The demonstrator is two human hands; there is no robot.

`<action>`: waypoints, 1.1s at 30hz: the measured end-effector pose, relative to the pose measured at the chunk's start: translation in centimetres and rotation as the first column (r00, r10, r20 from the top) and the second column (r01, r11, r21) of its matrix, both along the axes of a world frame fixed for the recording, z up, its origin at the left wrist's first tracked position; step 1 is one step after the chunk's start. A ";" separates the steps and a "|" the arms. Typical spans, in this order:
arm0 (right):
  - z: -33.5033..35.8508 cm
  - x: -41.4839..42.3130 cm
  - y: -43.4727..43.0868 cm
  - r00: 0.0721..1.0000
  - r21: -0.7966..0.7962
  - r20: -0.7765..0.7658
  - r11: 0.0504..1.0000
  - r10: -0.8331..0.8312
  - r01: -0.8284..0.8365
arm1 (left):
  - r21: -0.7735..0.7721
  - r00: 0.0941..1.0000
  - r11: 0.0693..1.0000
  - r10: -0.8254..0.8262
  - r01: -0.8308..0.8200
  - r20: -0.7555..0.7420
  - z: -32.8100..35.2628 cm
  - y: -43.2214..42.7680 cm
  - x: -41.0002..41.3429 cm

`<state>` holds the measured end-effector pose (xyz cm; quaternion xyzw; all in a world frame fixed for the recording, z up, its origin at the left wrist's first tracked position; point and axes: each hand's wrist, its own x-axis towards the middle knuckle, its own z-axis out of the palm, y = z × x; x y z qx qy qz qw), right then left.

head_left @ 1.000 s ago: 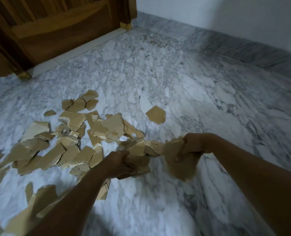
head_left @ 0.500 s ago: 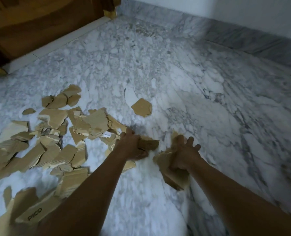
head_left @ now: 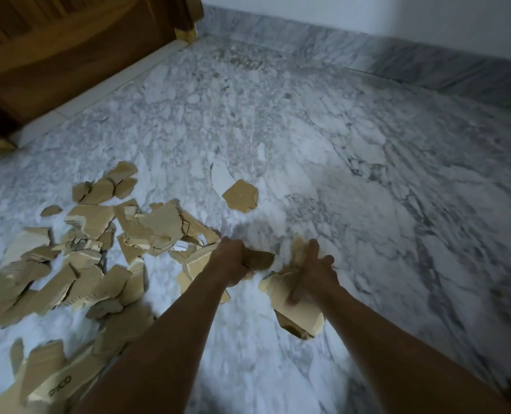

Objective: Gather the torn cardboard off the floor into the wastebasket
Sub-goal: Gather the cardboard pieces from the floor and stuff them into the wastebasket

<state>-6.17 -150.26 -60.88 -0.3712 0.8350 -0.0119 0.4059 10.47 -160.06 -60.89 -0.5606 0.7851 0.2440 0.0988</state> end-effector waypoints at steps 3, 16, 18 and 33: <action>0.1 0.1 0.3 0.994 -0.002 -0.083 0.998 0.066 -0.067 | 0.085 1.000 0.996 -0.021 0.023 -0.021 1.5 0.2 0.8; 5.6 1.1 -12.8 0.898 -0.085 -0.203 0.907 0.391 -0.414 | 0.010 0.978 0.980 -0.201 0.200 0.054 1.1 -3.3 8.3; 7.1 1.4 -16.1 0.917 -0.123 -0.224 0.924 0.331 -0.363 | 0.019 0.968 0.971 -0.239 0.238 0.080 0.8 -3.4 8.4; -0.4 5.1 -23.5 0.946 -0.216 -0.243 0.938 0.216 -0.269 | 0.179 0.944 0.958 -0.168 0.224 -0.283 -2.1 -5.4 9.7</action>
